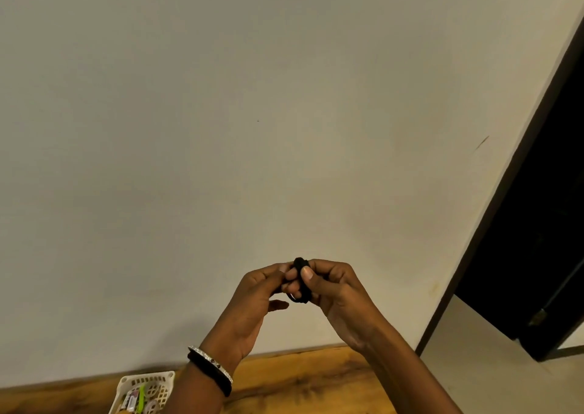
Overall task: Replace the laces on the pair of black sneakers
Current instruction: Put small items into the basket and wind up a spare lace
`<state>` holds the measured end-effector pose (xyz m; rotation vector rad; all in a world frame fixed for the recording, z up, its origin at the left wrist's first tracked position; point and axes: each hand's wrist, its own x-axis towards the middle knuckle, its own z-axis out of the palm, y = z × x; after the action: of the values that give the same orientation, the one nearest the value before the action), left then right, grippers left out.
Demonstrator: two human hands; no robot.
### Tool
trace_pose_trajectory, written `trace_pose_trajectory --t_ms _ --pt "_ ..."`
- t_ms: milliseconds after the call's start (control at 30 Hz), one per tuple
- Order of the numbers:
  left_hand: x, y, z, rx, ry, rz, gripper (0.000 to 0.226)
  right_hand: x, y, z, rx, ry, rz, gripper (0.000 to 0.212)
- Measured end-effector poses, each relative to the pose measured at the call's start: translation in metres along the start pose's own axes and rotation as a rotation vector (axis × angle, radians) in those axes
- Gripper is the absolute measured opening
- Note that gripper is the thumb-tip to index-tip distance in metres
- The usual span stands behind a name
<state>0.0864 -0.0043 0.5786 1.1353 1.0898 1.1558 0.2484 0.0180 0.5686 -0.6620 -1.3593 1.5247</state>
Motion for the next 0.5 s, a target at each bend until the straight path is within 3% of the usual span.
trace_pose_trajectory --t_ms 133,500 --pt "0.0 -0.005 0.004 0.059 0.018 0.003 0.017 0.0 -0.005 -0.004 0.096 0.024 0.05 0.032" --pt "0.014 -0.006 0.014 0.15 0.175 0.032 0.015 0.0 -0.018 -0.007 0.467 0.066 0.091 0.02"
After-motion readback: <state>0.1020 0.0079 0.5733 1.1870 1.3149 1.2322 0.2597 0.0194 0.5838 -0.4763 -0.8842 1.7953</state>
